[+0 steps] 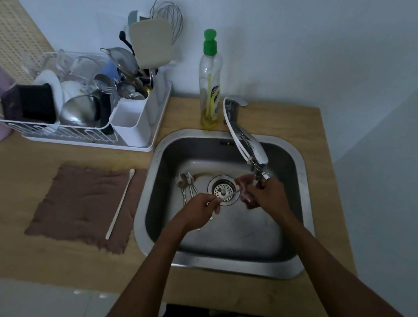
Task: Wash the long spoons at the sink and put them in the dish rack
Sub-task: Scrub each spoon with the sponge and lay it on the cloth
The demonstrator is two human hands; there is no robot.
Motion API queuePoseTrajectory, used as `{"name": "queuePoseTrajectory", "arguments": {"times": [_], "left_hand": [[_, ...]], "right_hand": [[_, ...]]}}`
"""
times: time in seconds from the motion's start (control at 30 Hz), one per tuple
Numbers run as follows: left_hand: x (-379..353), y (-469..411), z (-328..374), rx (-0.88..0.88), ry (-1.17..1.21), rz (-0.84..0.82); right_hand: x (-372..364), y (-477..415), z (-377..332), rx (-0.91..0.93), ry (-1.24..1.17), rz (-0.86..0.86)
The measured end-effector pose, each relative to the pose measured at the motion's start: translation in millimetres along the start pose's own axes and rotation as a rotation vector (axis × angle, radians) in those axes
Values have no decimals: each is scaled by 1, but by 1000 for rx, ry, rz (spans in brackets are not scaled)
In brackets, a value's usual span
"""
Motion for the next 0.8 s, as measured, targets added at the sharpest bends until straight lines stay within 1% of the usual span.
{"name": "queuePoseTrajectory", "arguments": {"times": [0.03,0.1,0.2,0.27,0.33,0.37,0.43,0.5,0.53,0.57,0.7,0.73,0.77,0.8], "left_hand": [[-2,2,2,12,8,6],[-4,6,5,38,-1,16],[-6,7,6,45,-5,31],[-8,9,7,34,-10,29],[-10,11,8,32,-2,34],[-11,11,10,31,-1,51],[-12,8,15,23,-19,107],[-15,6,19,27,-39,141],[-15,5,18,31,-47,147],[-15,6,16,37,-56,145],[-5,7,4,23,-40,74],[-3,6,3,16,-27,61],[-4,5,4,12,-17,65],[-5,4,7,11,-12,77]], "right_hand": [[0,1,1,11,33,30],[0,3,5,1,60,38],[5,1,7,-66,12,-56],[11,-5,6,-77,56,-138],[15,-6,1,-78,62,-165],[14,-6,0,-71,32,-138],[8,-4,-2,-22,-8,-32],[2,-1,1,41,37,73],[0,-1,5,41,71,86],[-1,-3,10,33,74,66],[12,-15,4,-94,103,-169],[15,-15,-1,-104,114,-187],[15,-16,-4,-93,98,-170],[13,-13,-7,-66,80,-111]]}}
Point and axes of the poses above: each hand's wrist, its own y-axis away from the middle knuckle, its own x-axis out of the back of the hand, z = x × y, the point moved 1 cm from there along -y, towards the middle knuckle, and after that the axes turned 13 degrees about -y, right-handed, at the moved point
